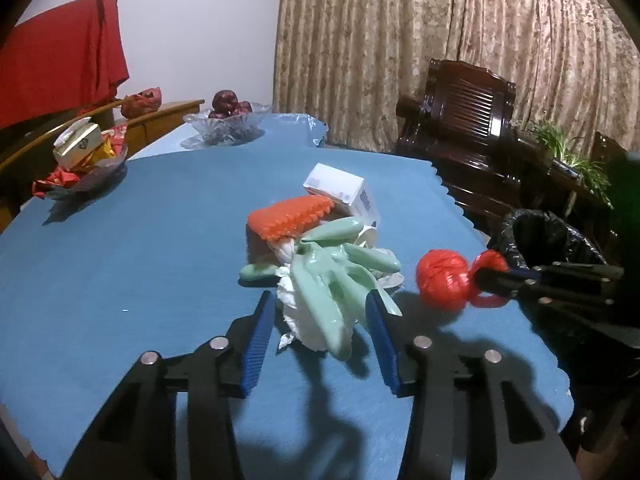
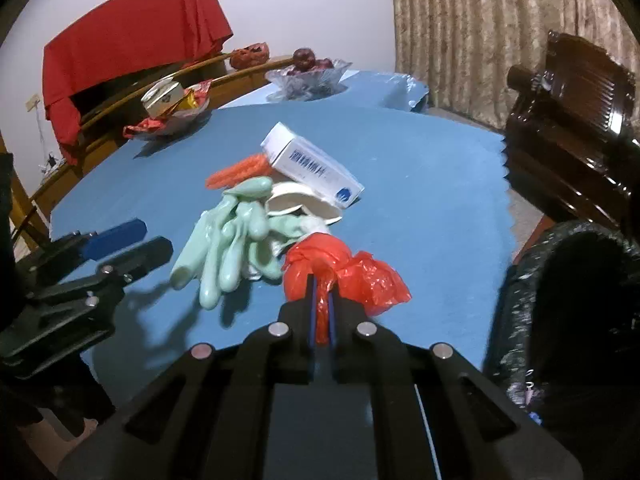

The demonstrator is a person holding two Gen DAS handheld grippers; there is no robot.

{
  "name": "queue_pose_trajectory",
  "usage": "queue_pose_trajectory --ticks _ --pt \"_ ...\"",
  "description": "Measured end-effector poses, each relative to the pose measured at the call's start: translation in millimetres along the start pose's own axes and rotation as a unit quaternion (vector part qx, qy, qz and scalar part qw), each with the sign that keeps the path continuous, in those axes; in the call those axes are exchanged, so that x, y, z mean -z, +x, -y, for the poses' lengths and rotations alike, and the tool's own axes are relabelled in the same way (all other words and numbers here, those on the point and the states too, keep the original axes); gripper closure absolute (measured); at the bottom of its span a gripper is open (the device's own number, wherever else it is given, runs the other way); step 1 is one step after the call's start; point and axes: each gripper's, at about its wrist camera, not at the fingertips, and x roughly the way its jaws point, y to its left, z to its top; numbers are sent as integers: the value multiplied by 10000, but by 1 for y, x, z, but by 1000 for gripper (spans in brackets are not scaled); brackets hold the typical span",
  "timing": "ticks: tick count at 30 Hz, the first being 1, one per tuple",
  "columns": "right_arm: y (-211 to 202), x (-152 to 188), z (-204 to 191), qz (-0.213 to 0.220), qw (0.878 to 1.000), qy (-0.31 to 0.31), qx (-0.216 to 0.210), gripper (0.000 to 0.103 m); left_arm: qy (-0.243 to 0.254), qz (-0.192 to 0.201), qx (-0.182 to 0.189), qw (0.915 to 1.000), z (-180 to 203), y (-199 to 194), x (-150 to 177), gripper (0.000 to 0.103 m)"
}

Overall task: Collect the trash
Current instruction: 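Grasp the red plastic bag with the right gripper while the left grasps the green glove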

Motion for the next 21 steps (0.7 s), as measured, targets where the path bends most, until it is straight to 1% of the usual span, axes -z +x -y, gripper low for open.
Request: queue_pose_trajectory --ticks 8,11,13,16,17,18,21 --pt "1 0 8 0 9999 -8 115 99 -61 -81 -107 9999 3 30 -9 58" --pt "4 0 10 -27 9999 10 120 99 -40 -187 -118 9997 5 43 -11 63" --pt "6 0 11 -49 9999 16 124 99 -51 -243 -127 9996 5 52 -11 64" --pt "10 1 10 -82 9999 20 128 99 -31 -251 -95 9996 6 56 -10 72" --pt "11 2 10 -91 9999 21 128 99 -33 -250 -78 9997 6 56 -9 80" --pt "11 2 10 -94 9999 21 130 99 -53 -256 -45 9996 5 55 -9 84" --pt "11 2 10 -76 9999 24 131 99 -240 -206 88 9995 -3 48 -10 92"
